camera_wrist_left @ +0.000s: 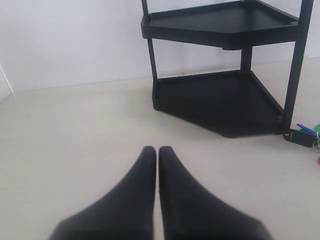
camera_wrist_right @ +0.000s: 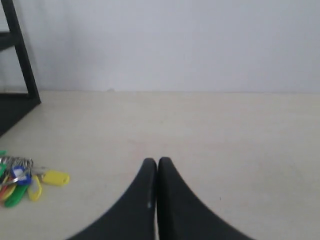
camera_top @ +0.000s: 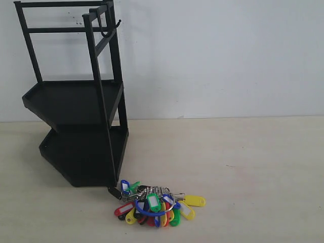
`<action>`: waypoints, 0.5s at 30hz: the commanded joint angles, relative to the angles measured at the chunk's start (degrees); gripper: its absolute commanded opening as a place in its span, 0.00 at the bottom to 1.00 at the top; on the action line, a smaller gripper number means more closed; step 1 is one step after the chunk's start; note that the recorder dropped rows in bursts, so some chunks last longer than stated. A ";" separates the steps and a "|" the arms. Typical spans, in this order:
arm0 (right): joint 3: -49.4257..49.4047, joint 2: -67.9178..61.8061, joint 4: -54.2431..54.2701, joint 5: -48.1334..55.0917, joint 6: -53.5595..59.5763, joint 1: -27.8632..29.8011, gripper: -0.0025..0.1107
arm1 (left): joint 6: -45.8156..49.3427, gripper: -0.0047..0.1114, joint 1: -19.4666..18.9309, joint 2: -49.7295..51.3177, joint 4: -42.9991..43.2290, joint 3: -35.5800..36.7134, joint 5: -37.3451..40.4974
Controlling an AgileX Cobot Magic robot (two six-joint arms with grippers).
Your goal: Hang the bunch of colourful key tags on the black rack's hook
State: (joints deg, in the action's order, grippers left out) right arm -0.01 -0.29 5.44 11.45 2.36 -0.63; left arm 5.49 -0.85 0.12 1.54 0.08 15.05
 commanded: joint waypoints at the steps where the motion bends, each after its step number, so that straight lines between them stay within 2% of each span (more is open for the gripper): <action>1: 0.01 0.29 0.54 -16.67 -6.37 0.13 0.02 | 0.06 0.08 0.07 -0.12 -0.20 -0.08 -0.49; 2: 0.01 0.29 0.54 -19.85 -8.75 0.13 0.02 | 0.06 0.08 0.07 -0.12 -0.20 -0.08 -0.49; 4: 1.82 0.29 0.54 -19.66 -9.34 0.13 0.02 | 0.06 0.08 0.07 -0.12 -0.20 -0.08 -0.49; 7: 8.65 -0.12 0.54 -12.24 -6.22 0.13 0.02 | 0.06 0.08 0.07 -0.12 -0.20 -0.08 -0.49; 12: 21.70 -10.09 0.16 6.21 -3.35 0.13 0.02 | 0.06 0.08 0.07 -0.12 -0.20 -0.08 -0.49; 15: 26.14 -15.38 1.56 8.22 -3.58 0.13 0.02 | 0.06 0.08 0.07 -0.12 -0.20 -0.08 -0.49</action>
State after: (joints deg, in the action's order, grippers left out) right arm 22.80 -11.85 6.34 16.12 -1.94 -0.63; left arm 5.49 -0.85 0.12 1.54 0.08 15.05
